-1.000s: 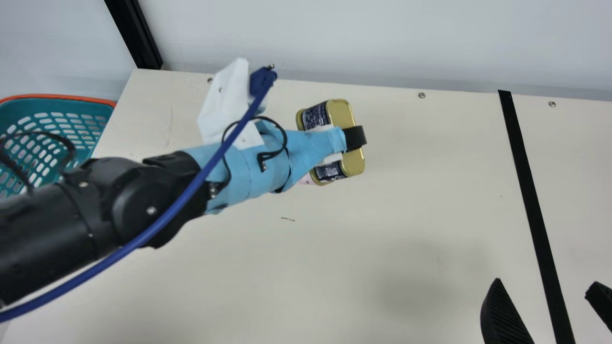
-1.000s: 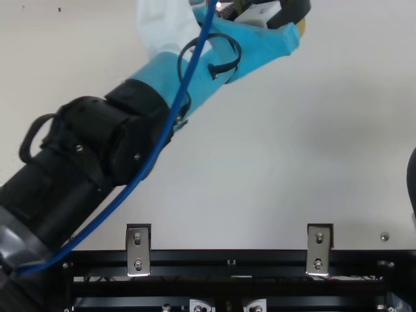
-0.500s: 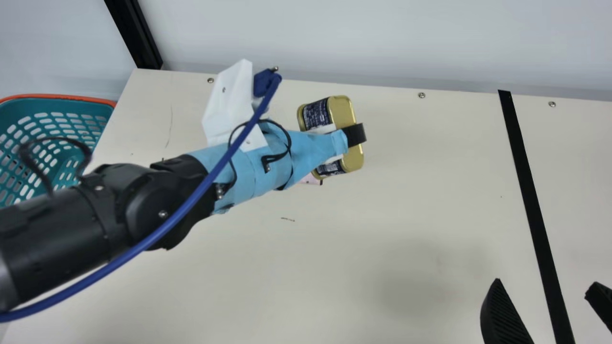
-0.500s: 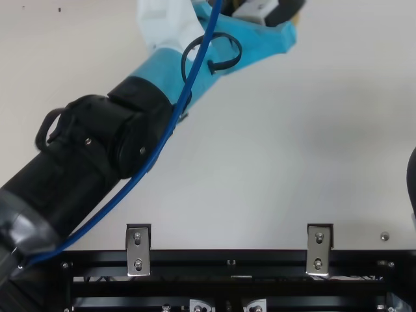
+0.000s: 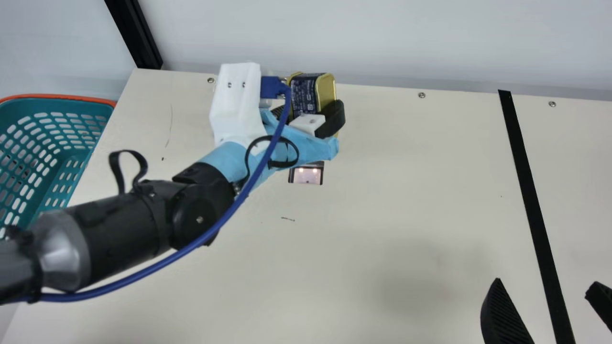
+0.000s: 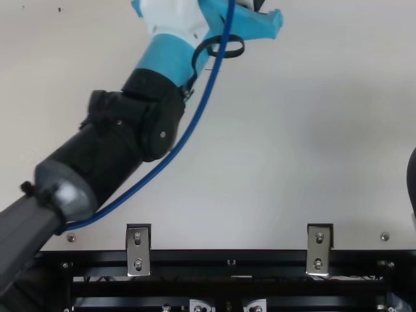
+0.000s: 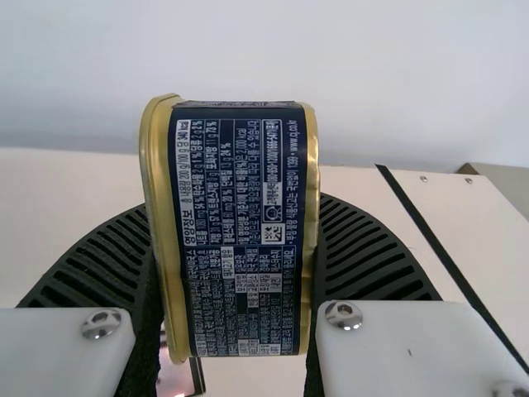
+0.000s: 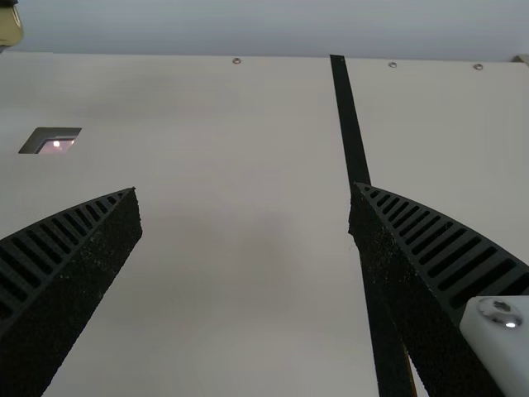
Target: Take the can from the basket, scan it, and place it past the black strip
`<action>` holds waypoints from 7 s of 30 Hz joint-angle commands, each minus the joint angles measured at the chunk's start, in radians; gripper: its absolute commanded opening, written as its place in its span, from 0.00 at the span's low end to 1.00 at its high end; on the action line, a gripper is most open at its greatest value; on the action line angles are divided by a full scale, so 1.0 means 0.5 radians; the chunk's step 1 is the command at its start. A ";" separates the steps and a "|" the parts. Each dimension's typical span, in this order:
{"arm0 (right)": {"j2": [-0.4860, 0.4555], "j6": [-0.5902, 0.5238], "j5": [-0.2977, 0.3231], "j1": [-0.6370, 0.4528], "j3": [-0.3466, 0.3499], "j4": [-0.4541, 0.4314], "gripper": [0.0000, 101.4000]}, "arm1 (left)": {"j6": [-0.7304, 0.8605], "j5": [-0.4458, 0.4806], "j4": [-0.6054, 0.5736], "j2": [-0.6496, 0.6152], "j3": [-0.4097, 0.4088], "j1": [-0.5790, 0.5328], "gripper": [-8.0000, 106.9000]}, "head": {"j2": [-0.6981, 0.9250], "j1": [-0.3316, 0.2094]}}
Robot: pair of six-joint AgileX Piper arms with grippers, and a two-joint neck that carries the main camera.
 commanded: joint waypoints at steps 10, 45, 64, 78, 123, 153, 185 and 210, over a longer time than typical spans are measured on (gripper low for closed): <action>0.000 0.000 0.000 0.000 0.000 0.000 1.00 | 0.425 -0.194 -0.175 0.164 0.009 -0.034 0.16 | -0.011 -0.009; 0.000 0.000 0.000 0.000 0.000 0.000 1.00 | 0.761 0.310 0.130 -0.404 0.160 0.163 0.16 | -0.011 -0.009; 0.000 0.000 0.000 0.000 0.000 0.000 1.00 | 1.010 1.868 0.678 -0.609 -0.383 0.291 0.16 | -0.011 -0.009; 0.000 0.000 0.000 0.000 0.000 0.000 1.00 | 1.342 2.460 0.775 -0.458 -0.600 0.245 0.16 | -0.011 -0.009; 0.000 0.000 0.000 0.000 0.000 0.000 1.00 | 1.394 2.318 0.953 -0.170 -0.360 -0.175 0.85 | -0.011 -0.009; 0.686 -0.067 -0.258 0.313 -0.406 -0.235 1.00 | 0.770 0.726 0.595 -1.123 0.348 0.393 0.85 | -0.011 -0.009; 1.470 -1.356 0.212 0.414 -1.030 0.395 1.00 | -0.267 0.126 0.976 -1.522 1.162 1.266 0.85 | -0.011 -0.009; 2.128 -1.514 0.476 0.984 -1.507 0.196 1.00 | -0.318 0.094 1.024 -1.535 1.222 1.305 0.85 | -0.011 -0.009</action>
